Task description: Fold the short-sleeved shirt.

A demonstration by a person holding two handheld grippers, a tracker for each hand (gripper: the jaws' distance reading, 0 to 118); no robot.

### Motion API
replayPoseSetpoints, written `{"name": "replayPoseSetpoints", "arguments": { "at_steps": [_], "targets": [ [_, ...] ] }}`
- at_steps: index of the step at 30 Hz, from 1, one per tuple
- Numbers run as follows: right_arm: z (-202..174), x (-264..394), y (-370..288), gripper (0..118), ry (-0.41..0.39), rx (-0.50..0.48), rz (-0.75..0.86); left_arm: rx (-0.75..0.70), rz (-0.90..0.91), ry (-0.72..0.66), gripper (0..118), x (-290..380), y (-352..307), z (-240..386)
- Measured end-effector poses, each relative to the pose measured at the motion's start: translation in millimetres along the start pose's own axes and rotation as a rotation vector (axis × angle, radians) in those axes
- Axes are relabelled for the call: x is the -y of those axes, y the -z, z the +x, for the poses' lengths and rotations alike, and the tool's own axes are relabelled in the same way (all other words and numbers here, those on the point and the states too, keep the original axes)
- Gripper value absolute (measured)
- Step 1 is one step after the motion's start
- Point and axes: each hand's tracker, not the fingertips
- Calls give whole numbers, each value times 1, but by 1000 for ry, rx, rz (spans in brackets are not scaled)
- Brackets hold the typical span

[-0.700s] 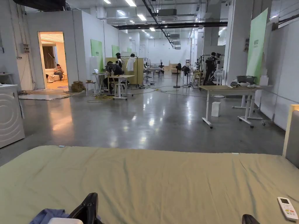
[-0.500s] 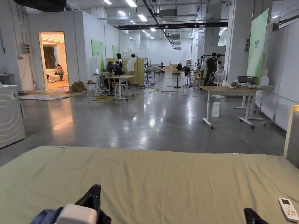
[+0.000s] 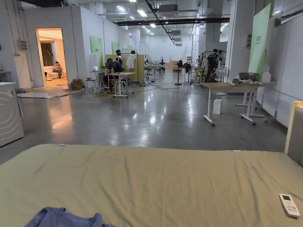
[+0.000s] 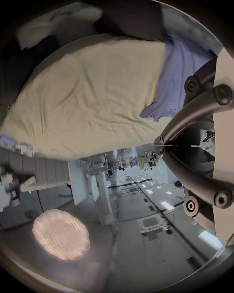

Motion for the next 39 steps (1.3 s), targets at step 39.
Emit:
{"name": "replayPoseSetpoints", "arguments": {
  "at_steps": [39],
  "targets": [
    [38, 73, -45, 0, 1902, -12, 202, -67, 13, -1762, 1, 133, -21, -107]
  ]
}}
